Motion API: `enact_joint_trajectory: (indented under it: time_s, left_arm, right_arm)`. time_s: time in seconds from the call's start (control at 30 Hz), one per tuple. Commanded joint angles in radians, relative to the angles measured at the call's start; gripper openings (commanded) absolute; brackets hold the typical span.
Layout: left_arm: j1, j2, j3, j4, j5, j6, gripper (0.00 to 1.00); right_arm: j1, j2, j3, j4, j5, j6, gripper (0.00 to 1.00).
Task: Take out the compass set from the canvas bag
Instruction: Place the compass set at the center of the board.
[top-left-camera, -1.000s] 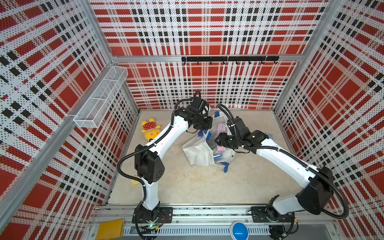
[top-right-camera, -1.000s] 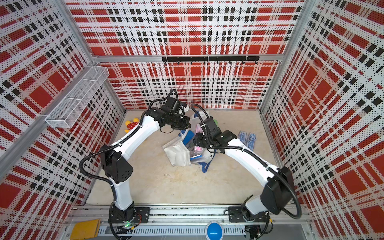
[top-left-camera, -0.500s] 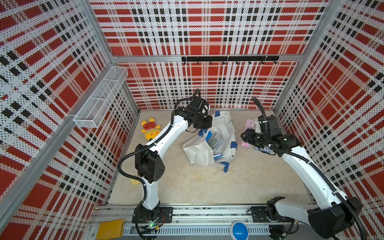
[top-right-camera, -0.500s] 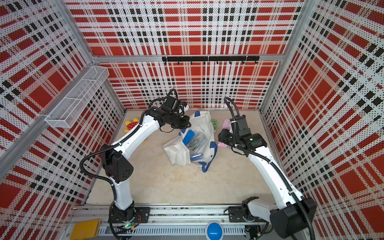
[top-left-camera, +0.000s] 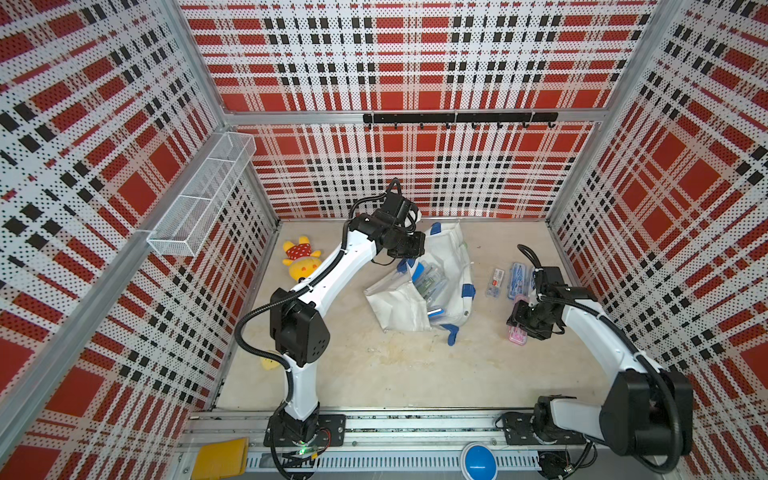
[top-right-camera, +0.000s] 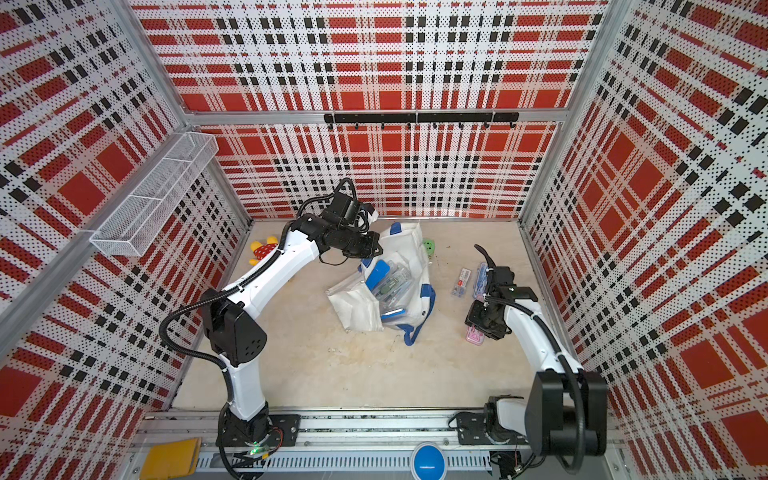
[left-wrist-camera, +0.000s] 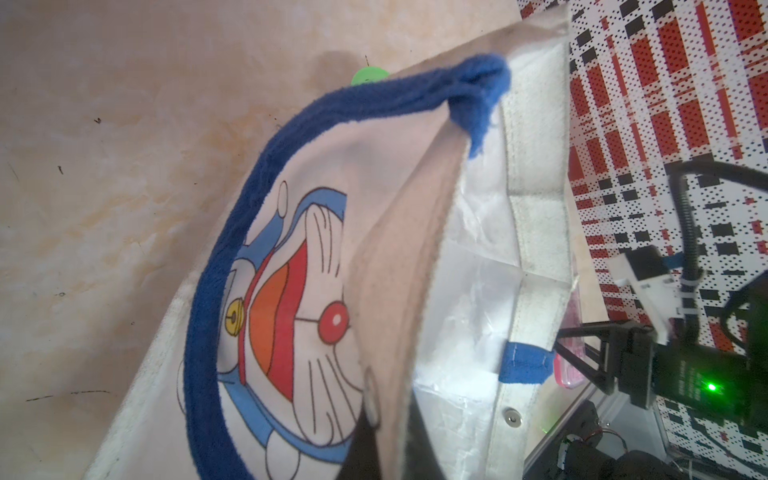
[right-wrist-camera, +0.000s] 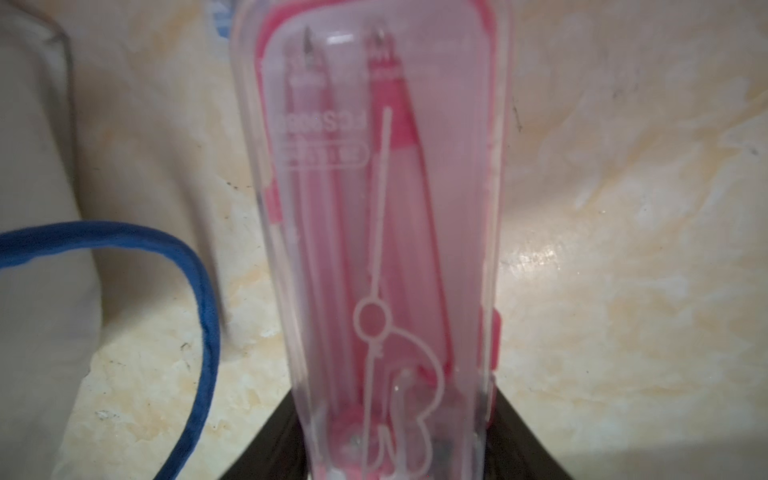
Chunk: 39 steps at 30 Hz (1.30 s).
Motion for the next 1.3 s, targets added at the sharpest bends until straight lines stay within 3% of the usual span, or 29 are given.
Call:
enact_joint_trajectory:
  time_s: [0.0, 0.57, 0.7, 1.0, 1.1, 1.27]
  left_arm:
    - [0.005, -0.01, 0.026, 0.073, 0.048, 0.012, 0.0]
    - [0.004, -0.019, 0.01, 0.086, 0.075, 0.012, 0.0]
    - [0.003, -0.025, 0.005, 0.085, 0.075, 0.012, 0.0]
    - [-0.011, -0.041, -0.02, 0.085, 0.067, 0.011, 0.0]
    - [-0.016, -0.043, -0.023, 0.085, 0.063, 0.01, 0.0]
    - [-0.021, -0.044, -0.026, 0.085, 0.067, 0.016, 0.0]
  right_arm:
    - [-0.005, 0.06, 0.018, 0.009, 0.012, -0.02, 0.35]
    - [-0.02, 0.226, -0.035, 0.057, 0.157, 0.031, 0.4]
    - [-0.022, 0.225, -0.048, 0.068, 0.144, 0.037, 0.5]
    - [-0.022, 0.104, -0.017, 0.017, 0.147, 0.061, 0.74]
    - [-0.02, 0.052, 0.013, -0.019, 0.143, 0.065, 0.74]
    - [0.032, -0.098, 0.081, -0.019, 0.06, 0.104, 0.67]
